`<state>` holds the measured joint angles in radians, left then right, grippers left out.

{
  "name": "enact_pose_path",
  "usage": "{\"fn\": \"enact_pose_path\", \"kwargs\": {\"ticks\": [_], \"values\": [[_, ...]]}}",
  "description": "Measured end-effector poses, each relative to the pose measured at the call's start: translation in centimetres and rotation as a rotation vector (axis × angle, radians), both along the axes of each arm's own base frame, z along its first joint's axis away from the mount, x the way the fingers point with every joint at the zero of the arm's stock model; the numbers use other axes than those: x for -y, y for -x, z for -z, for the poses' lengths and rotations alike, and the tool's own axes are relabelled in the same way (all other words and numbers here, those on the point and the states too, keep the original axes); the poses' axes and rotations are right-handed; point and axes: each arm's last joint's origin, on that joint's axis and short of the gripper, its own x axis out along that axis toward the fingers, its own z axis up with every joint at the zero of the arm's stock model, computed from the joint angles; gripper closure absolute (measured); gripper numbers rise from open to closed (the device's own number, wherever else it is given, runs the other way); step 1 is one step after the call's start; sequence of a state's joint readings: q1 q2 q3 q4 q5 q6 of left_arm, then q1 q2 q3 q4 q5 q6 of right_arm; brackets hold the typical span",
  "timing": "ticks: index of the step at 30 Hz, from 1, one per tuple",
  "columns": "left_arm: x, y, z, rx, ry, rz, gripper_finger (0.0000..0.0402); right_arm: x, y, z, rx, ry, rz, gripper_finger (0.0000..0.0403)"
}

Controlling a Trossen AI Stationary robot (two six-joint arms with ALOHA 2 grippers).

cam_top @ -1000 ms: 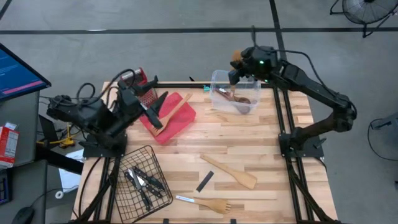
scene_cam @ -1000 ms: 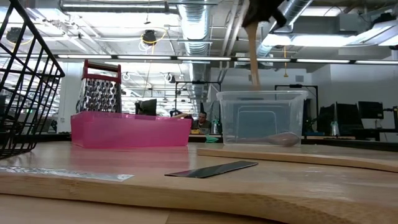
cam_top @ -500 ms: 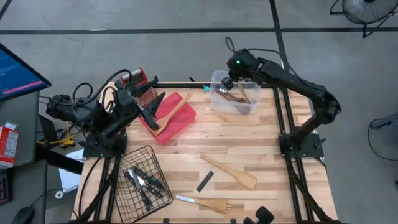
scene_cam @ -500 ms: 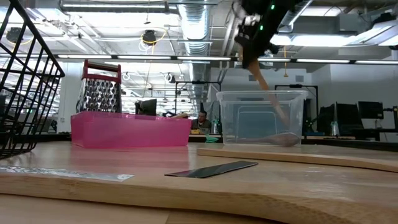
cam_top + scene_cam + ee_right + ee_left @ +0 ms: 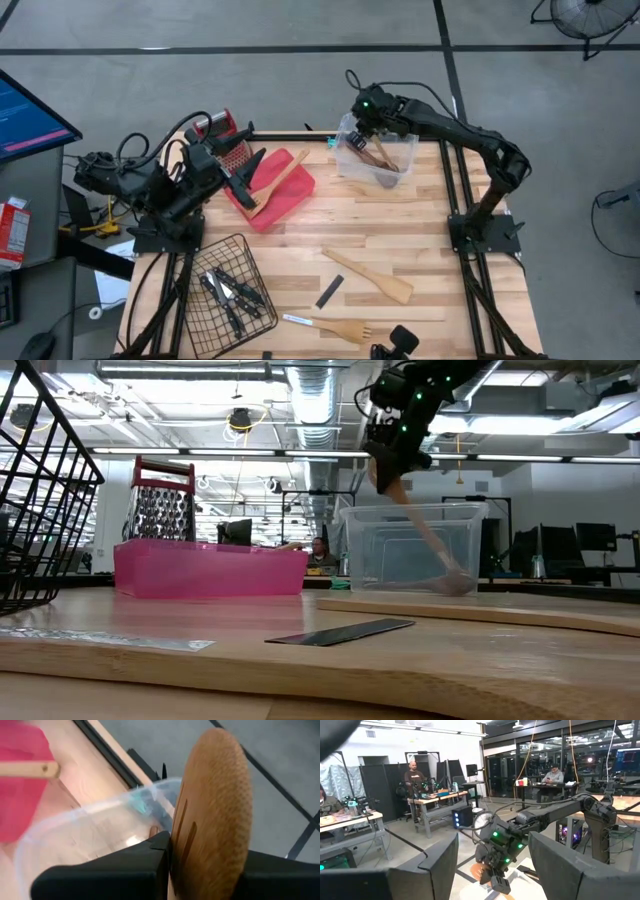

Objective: Pick & Place Kitchen Items
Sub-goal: Put the wooden serving spoon into the transparent bin

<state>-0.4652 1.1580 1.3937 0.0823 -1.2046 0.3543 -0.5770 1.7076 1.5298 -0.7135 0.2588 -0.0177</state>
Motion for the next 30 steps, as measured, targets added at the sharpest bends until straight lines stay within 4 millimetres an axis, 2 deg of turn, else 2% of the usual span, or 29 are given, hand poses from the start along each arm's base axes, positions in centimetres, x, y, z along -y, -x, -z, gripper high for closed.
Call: {"fn": "enact_pose_path", "kwargs": {"ticks": [5,8,12,15,19,24,27,30], "values": [[-0.1,0.0,0.0,-0.003,0.006,-0.02,0.0179,0.1,0.0,-1.0,0.014,0.009,0.002,0.0377],[-0.1,0.1,0.0,-0.007,0.01,-0.037,0.0179,-0.2,0.1,-2.3,0.045,0.029,-0.003,0.0377],[-0.1,0.1,0.0,-0.007,0.012,-0.044,0.0179,-1.0,0.5,-5.3,0.115,0.054,-0.029,0.0377],[-0.1,0.1,0.1,-0.008,0.012,-0.044,0.0179,-1.5,1.3,-7.5,0.105,0.043,-0.034,0.0377],[-0.1,0.1,0.1,-0.008,0.012,-0.044,0.0179,-2.2,2.2,-11.3,0.168,0.034,-0.071,0.0377],[-0.1,0.1,0.1,-0.007,0.012,-0.044,0.0179,-3.8,4.9,-16.2,0.205,0.008,-0.081,0.0377],[-0.1,0.1,0.1,-0.007,0.012,-0.044,0.0179,-3.9,6.8,-17.1,0.157,-0.045,-0.015,0.0377],[-0.1,0.1,0.1,-0.007,0.012,-0.044,0.0179,-3.5,8.0,-16.4,0.086,-0.113,0.052,0.0377]]}}
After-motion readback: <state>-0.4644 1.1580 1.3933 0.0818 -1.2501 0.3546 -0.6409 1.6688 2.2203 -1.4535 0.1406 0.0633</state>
